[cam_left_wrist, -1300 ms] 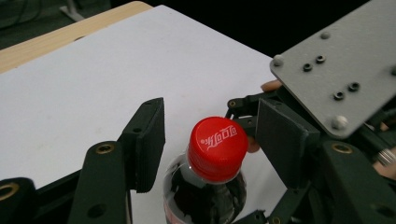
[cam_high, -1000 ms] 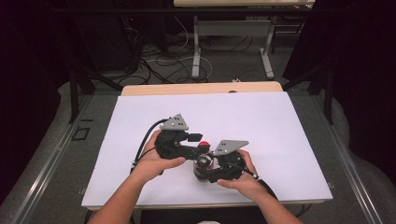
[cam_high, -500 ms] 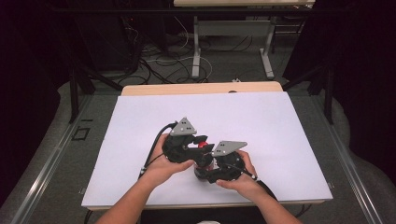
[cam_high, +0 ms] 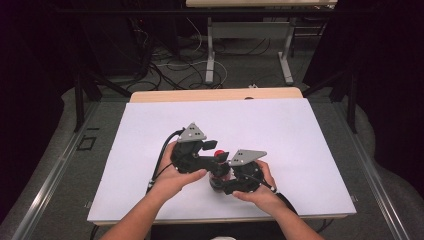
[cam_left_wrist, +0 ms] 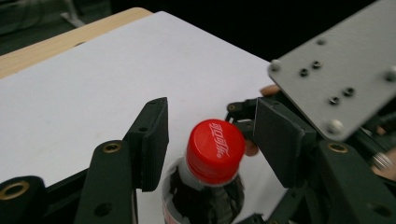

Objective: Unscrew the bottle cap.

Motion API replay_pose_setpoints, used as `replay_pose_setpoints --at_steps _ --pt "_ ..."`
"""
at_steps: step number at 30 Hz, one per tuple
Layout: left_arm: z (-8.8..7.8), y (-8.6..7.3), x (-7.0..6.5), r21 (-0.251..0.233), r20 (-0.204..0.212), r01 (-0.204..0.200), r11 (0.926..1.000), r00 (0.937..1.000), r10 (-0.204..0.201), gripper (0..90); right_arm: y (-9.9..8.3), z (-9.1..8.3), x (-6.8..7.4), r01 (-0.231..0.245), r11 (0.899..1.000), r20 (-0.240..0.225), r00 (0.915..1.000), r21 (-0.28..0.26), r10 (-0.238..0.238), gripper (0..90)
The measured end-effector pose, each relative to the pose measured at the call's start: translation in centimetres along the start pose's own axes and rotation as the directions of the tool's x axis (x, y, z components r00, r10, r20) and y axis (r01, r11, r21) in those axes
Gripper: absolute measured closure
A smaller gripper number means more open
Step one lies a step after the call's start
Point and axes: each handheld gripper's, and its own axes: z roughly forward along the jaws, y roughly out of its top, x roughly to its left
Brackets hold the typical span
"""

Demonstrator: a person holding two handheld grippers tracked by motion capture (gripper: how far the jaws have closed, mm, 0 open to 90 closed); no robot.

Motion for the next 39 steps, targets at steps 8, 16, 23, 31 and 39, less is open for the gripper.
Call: replay_pose_setpoints --at_steps 8,16,23,31,39 --pt "-0.2 -0.1 1.4 0.033 0.102 -0.058 0.9978 0.9933 0.054 51.7 0.1 0.0 0.0 -0.002 1.000 -0.027 0.9996 -0.012 0.002 30.3" --pt "0.7 -0.1 1.5 0.040 0.133 -0.081 0.9959 0.9883 0.075 54.4 0.1 0.1 0.2 0.010 1.000 -0.034 0.9994 -0.007 -0.010 30.3" --pt "1.5 -0.3 0.8 0.020 0.101 -0.086 0.9961 0.9914 0.084 61.2 0.1 0.1 0.4 0.006 1.000 -0.041 0.9991 0.008 -0.006 30.3" --pt "1.8 -0.3 -1.4 -0.001 -0.122 0.017 0.9998 0.9924 -0.017 61.7 0.1 0.2 0.5 0.007 1.000 0.042 0.9991 -0.008 -0.006 30.4" --pt "1.7 -0.3 -0.7 0.007 -0.082 0.048 0.9988 0.9955 -0.047 48.2 0.0 0.2 0.2 -0.004 1.000 0.049 0.9988 -0.010 0.004 30.3"
